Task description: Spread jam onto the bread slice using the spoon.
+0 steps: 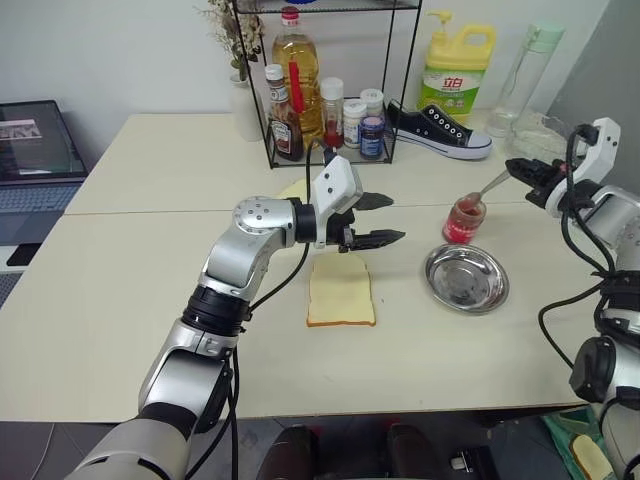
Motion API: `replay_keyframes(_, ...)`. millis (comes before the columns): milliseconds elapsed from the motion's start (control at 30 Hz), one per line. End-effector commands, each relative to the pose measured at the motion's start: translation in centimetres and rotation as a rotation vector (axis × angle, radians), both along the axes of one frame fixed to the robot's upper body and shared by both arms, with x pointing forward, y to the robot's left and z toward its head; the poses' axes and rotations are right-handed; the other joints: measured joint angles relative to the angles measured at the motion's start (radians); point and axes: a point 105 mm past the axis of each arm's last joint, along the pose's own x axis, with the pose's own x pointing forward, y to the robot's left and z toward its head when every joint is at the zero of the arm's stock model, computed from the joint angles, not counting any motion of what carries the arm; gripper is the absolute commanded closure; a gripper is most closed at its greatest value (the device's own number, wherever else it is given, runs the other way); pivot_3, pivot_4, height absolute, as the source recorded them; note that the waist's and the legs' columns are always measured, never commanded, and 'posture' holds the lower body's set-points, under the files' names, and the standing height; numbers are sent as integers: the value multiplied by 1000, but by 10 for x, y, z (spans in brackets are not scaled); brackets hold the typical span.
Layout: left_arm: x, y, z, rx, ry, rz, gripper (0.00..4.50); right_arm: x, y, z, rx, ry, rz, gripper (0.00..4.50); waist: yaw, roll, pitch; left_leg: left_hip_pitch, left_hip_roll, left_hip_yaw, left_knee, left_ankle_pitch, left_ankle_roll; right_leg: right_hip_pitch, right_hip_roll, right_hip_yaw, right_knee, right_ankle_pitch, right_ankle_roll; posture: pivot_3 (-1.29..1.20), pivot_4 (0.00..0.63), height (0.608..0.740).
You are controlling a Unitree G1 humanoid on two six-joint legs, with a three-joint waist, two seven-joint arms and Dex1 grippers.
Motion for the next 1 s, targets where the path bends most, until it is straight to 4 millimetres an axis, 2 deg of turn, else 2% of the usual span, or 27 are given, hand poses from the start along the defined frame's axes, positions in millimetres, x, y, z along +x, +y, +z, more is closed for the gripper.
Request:
replay_keyframes(33, -3, 0, 12, -19, -41, -18, 1361, -7, -1, 21, 57, -71, -5, 4449, 0, 0, 0, 0, 0, 0, 0, 0, 0, 0, 0, 0, 0, 0, 0, 0, 150, 740)
replay_keyframes(500, -4, 4, 9, -3, -29, -23, 1361, -26, -27, 15, 306, -93, -133, 4449, 0, 0, 0, 0, 0, 0, 0, 0, 1, 0, 0, 0, 0, 0, 0, 0, 150, 740)
replay_keyframes(867, -5, 28, -1, 23, 13, 26, 1361, -42, -23, 23, 537, -166, -167, 4449, -1, 0, 0, 0, 0, 0, -1, 0, 1, 0, 0, 1, 0, 0, 0, 0, 150, 740)
replay_keyframes(1000, -11, 47, -7, 40, 40, 58, 1361, -46, -1, 26, 549, -169, -89, 4449, -4, 1, 0, 0, 0, 1, -1, 0, 1, -1, 0, 1, 0, 0, 0, 0, 150, 740)
